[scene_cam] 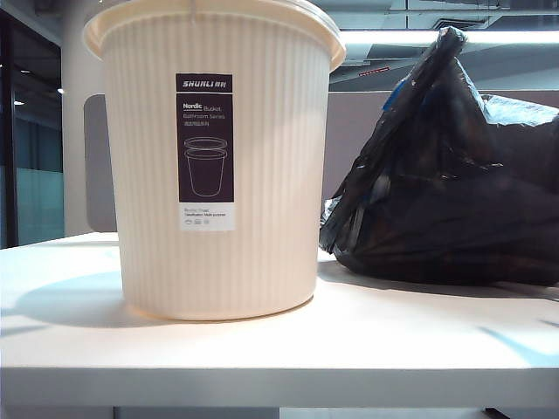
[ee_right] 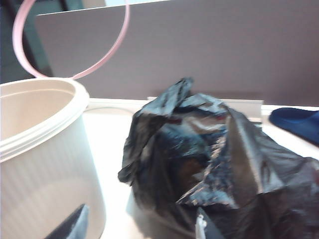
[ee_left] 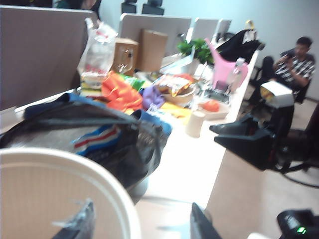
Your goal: Open the ring lid of the trash can, pull out the black garbage bag inside, and place it on the table.
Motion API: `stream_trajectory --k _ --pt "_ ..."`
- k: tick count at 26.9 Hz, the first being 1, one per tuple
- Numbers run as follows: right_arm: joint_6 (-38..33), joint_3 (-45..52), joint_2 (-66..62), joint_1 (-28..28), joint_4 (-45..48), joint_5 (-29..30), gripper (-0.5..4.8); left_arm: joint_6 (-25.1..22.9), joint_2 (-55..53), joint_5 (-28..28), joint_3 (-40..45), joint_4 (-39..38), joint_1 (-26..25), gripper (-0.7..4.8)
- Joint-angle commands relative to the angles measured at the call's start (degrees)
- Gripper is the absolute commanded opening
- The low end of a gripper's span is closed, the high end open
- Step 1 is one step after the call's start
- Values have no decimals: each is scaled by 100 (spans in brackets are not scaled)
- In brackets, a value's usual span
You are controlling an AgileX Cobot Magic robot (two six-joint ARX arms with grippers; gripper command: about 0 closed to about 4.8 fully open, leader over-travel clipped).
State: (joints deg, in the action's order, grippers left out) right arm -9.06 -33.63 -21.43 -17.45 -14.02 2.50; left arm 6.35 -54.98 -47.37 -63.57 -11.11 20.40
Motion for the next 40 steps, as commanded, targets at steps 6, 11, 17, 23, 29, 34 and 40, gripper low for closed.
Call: stream_trajectory --k 6,11,17,23,29,34,40 --pt "-319 608 317 -13 264 280 268 -1080 1342 984 -22 -1847 0 243" --pt "-321 754 391 -13 264 278 207 -1088 2258 1567 -22 -2459 -2 243" --pt "-382 765 387 -13 179 275 207 -1088 3427 2306 -22 -3171 -2 242" --pt "-514 767 387 -11 -444 278 207 -1084 4266 2728 70 -4081 -2 242" --pt "-962 813 389 -13 -387 431 204 -671 5379 2791 1086 -3921 -7 242" --pt "-953 1097 433 -11 26 1167 125 -409 5477 2763 1987 -3574 -13 241" --pt "-938 2057 684 -13 1508 1714 111 -55 5477 2549 3169 -2223 -11 237"
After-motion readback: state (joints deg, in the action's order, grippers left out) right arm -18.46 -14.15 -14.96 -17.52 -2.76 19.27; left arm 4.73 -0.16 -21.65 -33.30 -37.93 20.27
